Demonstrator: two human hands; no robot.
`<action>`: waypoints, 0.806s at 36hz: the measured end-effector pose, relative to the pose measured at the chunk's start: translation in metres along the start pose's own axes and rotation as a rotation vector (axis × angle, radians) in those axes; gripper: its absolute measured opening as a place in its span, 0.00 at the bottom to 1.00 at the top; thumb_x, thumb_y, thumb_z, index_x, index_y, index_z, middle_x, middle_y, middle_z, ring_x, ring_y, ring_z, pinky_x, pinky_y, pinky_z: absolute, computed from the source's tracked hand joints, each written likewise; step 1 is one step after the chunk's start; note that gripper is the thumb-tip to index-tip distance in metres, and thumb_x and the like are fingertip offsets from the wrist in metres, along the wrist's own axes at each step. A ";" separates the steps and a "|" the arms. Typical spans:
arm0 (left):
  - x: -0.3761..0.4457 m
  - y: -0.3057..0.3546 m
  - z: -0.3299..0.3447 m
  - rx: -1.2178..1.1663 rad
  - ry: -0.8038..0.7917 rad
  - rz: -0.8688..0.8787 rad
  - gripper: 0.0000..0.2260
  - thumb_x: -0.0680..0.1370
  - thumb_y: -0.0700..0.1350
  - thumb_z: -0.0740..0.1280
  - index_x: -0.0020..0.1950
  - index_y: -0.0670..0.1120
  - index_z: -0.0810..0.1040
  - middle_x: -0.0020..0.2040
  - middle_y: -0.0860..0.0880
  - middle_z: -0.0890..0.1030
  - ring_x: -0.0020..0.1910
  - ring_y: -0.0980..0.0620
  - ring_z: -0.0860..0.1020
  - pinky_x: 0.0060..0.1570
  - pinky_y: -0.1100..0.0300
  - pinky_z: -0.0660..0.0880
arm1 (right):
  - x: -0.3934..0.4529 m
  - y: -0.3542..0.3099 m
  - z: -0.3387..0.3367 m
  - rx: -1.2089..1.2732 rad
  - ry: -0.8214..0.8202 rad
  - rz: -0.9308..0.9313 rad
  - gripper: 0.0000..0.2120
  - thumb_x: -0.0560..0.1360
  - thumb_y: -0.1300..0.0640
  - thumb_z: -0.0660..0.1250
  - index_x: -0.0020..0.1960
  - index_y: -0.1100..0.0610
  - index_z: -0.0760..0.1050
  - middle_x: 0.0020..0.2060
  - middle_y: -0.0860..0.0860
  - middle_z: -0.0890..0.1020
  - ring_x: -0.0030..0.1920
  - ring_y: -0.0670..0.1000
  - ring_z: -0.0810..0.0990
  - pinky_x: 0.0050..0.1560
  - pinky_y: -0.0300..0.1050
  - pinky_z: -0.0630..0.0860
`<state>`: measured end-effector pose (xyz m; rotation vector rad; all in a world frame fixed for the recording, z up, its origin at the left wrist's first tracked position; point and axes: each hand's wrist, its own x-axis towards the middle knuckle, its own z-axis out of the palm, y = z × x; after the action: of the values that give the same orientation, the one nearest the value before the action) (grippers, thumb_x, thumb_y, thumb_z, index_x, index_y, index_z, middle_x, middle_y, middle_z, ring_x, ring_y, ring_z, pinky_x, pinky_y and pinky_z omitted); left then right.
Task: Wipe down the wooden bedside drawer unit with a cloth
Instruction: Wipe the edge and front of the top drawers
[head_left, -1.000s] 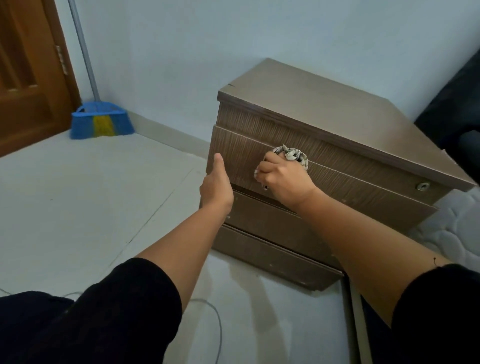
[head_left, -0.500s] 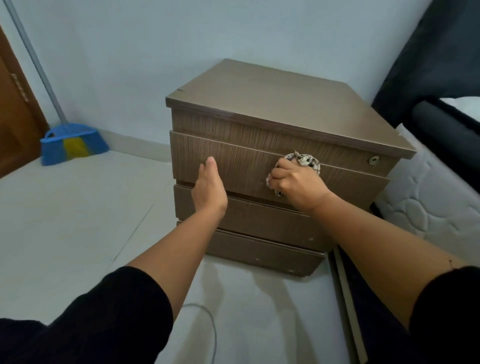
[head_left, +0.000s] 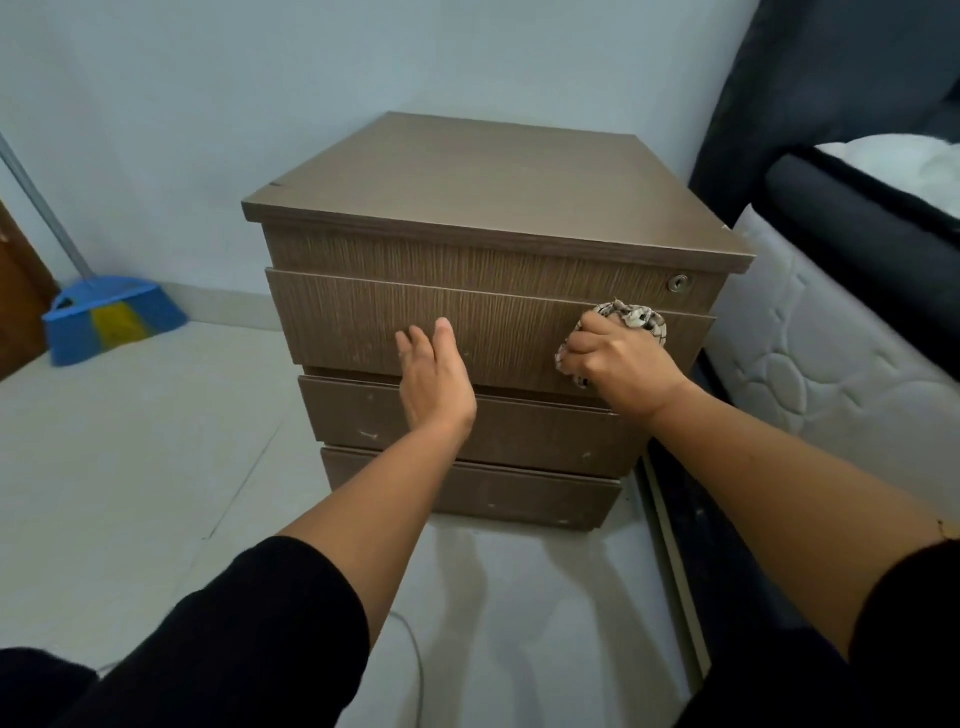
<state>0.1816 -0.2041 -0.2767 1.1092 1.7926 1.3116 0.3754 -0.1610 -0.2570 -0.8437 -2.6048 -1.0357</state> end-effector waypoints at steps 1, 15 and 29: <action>0.000 0.000 0.003 0.013 -0.001 0.009 0.27 0.83 0.57 0.44 0.79 0.47 0.52 0.79 0.50 0.49 0.78 0.52 0.49 0.74 0.53 0.47 | -0.006 0.002 0.000 0.023 -0.006 0.003 0.07 0.68 0.64 0.67 0.36 0.57 0.83 0.32 0.51 0.79 0.36 0.54 0.76 0.29 0.42 0.72; -0.009 -0.006 0.031 0.166 -0.037 0.047 0.24 0.83 0.53 0.42 0.79 0.47 0.53 0.79 0.48 0.49 0.78 0.52 0.47 0.74 0.53 0.49 | -0.054 0.026 0.004 0.066 -0.090 0.066 0.07 0.65 0.69 0.72 0.36 0.58 0.82 0.32 0.53 0.78 0.35 0.57 0.77 0.31 0.45 0.74; -0.004 0.000 0.003 -0.047 0.091 -0.052 0.25 0.83 0.56 0.43 0.74 0.47 0.65 0.73 0.46 0.68 0.73 0.46 0.64 0.73 0.47 0.57 | -0.044 0.026 -0.016 0.055 -0.111 -0.067 0.08 0.61 0.65 0.78 0.38 0.57 0.83 0.31 0.51 0.77 0.34 0.54 0.75 0.33 0.45 0.73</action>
<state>0.1854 -0.2063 -0.2772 0.9856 1.8333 1.3861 0.4258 -0.1755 -0.2478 -0.8298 -2.7582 -0.9552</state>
